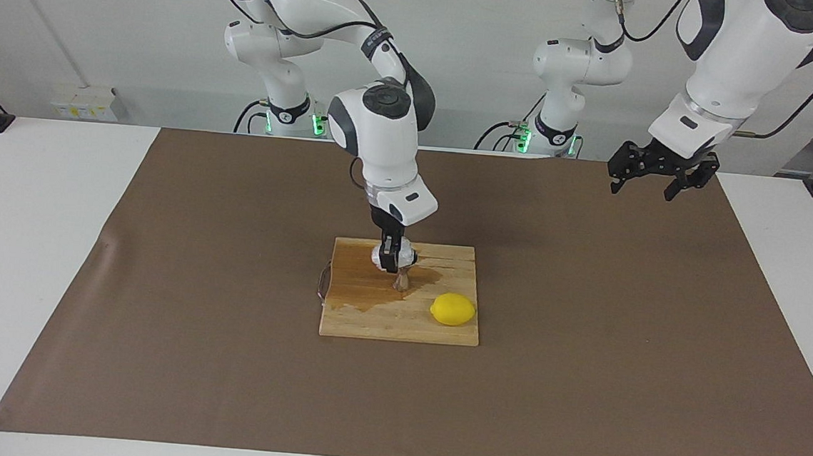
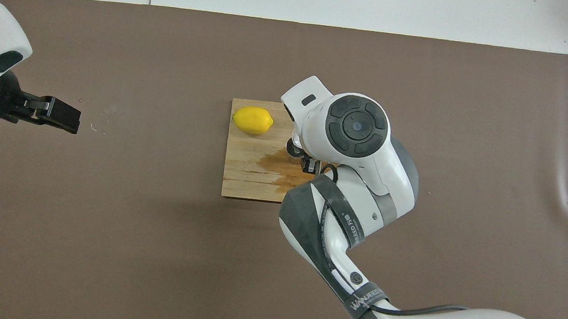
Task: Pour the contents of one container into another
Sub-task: 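Tilt the white cup with the right gripper over the silver cup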
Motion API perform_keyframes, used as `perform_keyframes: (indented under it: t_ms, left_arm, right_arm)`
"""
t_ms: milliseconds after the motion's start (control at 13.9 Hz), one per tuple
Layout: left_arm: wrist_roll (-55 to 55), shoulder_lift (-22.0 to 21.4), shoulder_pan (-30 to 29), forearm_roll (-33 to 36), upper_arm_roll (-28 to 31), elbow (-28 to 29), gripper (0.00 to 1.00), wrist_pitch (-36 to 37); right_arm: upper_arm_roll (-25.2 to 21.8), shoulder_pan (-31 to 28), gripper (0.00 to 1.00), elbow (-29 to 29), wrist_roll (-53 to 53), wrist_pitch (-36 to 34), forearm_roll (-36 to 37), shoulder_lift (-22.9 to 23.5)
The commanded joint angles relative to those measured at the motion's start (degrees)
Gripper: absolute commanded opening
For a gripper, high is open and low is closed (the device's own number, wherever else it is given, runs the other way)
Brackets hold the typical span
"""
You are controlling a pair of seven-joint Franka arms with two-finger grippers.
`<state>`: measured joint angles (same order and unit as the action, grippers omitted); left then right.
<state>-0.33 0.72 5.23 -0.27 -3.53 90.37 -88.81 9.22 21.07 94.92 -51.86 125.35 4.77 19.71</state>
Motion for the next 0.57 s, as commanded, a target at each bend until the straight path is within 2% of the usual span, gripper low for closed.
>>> perform_keyframes:
  t_ms: [0,215,503]
  left_arm:
    - [0.1,-1.2,-0.3,-0.8,0.0,1.1,1.00,0.4]
    - [0.1,-1.2,-0.3,-0.8,0.0,1.2,1.00,0.4]
    - [0.1,-1.2,-0.3,-0.8,0.0,1.2,1.00,0.4]
  right_arm:
    - [0.6,-1.9,0.00,1.8,-4.0,0.2,-2.7,-3.3]
    - [0.7,-3.0,0.00,1.8,-6.6,-1.1,-4.0,-4.5]
    - [0.7,-6.6,0.00,2.1,-15.1,-1.2,-9.9,-5.2]
